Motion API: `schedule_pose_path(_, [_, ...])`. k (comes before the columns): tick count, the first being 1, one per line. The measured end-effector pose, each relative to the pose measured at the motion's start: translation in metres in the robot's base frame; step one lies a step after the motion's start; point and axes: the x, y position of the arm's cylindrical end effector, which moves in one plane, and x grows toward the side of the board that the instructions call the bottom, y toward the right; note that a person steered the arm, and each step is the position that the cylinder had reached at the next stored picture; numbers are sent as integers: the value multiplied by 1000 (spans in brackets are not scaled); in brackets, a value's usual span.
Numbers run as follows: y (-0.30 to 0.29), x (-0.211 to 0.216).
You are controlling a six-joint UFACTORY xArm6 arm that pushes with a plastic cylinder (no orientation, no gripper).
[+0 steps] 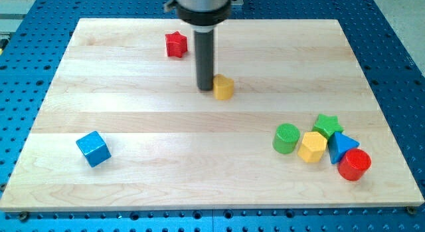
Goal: Slide the yellow heart into the green star
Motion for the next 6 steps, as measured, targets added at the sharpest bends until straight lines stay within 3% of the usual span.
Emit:
schedule_pose_path(2, [72, 14])
schedule_pose_path(3, [65, 50])
schedule_pose_path(4, [25, 41])
schedule_pose_path(5, [30, 72])
schedule_pose_path(6, [83, 75])
